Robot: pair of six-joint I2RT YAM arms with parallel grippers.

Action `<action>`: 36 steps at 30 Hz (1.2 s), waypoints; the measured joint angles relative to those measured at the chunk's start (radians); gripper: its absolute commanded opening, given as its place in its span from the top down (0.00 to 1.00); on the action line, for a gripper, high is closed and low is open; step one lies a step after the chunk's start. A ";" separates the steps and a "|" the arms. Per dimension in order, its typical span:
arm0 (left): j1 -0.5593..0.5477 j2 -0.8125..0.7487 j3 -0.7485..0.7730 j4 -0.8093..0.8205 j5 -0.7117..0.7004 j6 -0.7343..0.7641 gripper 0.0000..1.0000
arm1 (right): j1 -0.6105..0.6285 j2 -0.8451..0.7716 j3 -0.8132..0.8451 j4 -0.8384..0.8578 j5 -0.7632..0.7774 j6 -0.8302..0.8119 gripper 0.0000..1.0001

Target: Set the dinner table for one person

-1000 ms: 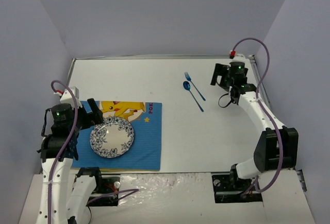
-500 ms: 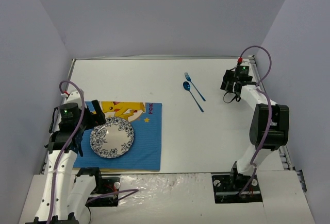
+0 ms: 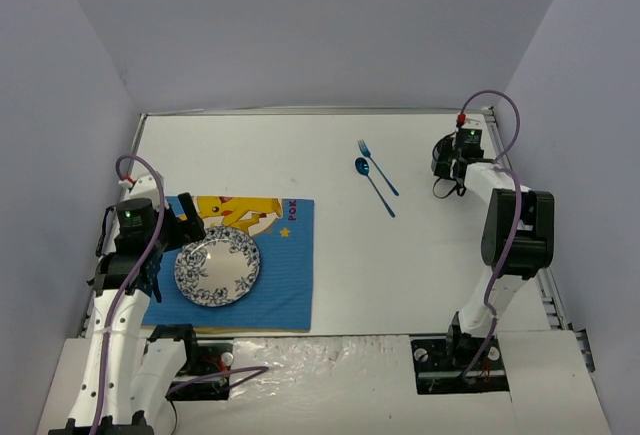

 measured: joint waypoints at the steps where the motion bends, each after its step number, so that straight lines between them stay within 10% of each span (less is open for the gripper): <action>1: 0.000 0.001 0.000 0.000 0.000 0.000 0.03 | 0.000 0.001 0.000 0.003 -0.001 -0.003 0.80; 6: 0.000 0.002 0.000 0.000 0.000 0.000 0.03 | 0.000 0.001 0.000 0.017 -0.007 -0.030 0.98; 18: 0.000 0.002 0.000 0.000 0.000 0.000 0.03 | 0.051 -0.066 -0.054 0.026 -0.023 -0.102 1.00; 36: 0.000 -0.011 0.000 0.000 -0.001 0.000 0.03 | 0.570 -0.360 -0.114 0.090 -0.166 -0.159 1.00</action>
